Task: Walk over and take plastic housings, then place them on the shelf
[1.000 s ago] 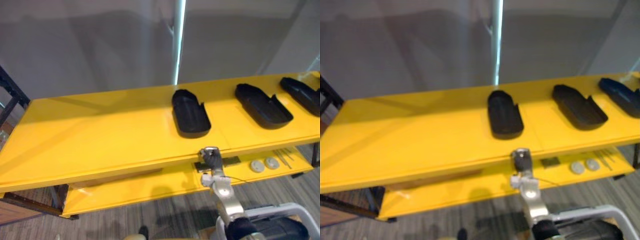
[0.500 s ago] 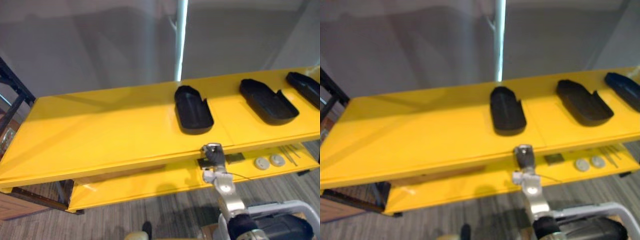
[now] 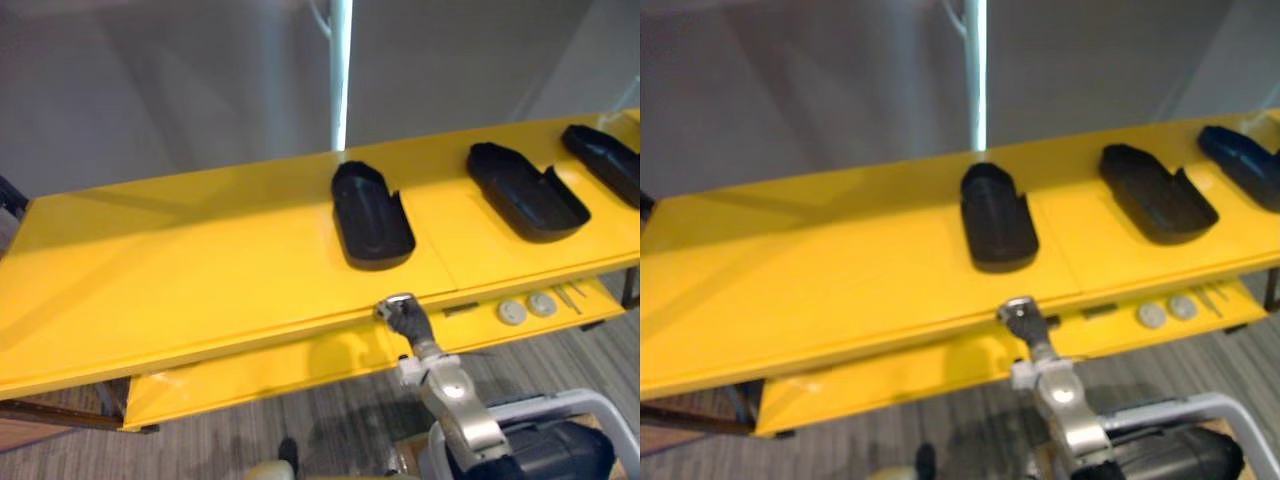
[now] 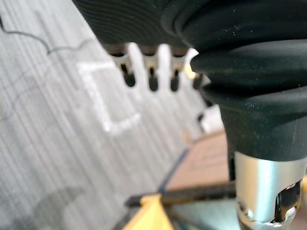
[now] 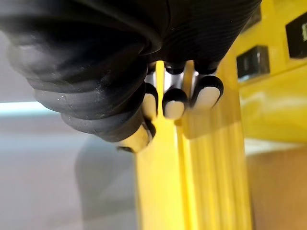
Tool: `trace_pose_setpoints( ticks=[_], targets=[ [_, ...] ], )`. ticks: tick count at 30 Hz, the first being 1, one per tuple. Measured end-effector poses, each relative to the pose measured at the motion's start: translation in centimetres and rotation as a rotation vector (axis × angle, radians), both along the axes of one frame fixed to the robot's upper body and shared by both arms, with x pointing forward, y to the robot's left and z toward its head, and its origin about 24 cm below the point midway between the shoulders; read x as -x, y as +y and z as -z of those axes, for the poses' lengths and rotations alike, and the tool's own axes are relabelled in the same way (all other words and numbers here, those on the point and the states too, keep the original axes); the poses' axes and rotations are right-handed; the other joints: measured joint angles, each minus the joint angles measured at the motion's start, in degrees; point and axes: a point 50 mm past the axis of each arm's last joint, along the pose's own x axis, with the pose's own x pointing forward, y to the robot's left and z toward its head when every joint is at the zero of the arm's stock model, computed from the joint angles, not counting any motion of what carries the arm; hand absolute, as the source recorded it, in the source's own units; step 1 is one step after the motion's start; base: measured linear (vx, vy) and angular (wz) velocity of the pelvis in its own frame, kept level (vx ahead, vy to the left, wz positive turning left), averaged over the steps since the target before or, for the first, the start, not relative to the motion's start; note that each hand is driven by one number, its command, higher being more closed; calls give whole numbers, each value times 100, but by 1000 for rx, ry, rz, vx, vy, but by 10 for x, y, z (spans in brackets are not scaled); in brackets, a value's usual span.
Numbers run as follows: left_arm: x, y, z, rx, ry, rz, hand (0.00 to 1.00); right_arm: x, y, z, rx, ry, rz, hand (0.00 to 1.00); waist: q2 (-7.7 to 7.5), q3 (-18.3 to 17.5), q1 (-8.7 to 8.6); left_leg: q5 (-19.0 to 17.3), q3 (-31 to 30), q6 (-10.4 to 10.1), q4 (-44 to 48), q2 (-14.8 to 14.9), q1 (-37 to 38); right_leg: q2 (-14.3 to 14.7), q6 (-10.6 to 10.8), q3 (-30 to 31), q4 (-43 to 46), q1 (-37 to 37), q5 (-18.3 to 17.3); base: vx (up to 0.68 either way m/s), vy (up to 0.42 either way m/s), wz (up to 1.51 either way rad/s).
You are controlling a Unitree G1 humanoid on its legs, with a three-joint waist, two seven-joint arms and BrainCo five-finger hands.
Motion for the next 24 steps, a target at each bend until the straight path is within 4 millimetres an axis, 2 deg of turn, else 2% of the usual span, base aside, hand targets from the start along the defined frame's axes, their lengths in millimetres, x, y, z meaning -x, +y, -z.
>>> trace_pose_setpoints(
  ticks=[3, 10, 18, 24],
  targets=[
    [0, 0, 1, 4, 18, 15, 0, 0, 3, -17, -28, -68, -2, 100, -27, -9, -1, -9, 62, -6, 0, 32, 0, 20, -22, 50, 28, -53, -15, -14, -10, -10],
    [-1, 0, 1, 2, 19, 28, 0, -1, 0, -18, -9, -74, 56, 100, -81, -47, 1, -7, 64, -8, 38, 44, 6, 28, -20, 86, 78, -53, -18, 0, -5, -2],
    [-4, 0, 1, 6, 26, 62, 0, -11, -5, 10, 58, 23, 116, 100, -69, -91, 17, 46, -80, 0, 13, 13, 0, 10, -18, -42, 108, -19, -20, -32, -3, 7],
    [-4, -3, 4, 46, 18, 89, 0, -19, -9, 23, 95, 44, 163, 100, -36, -106, 135, 92, -143, 5, 9, 2, 7, 15, -13, -97, 104, 20, -17, -14, -4, 4]
  ],
)
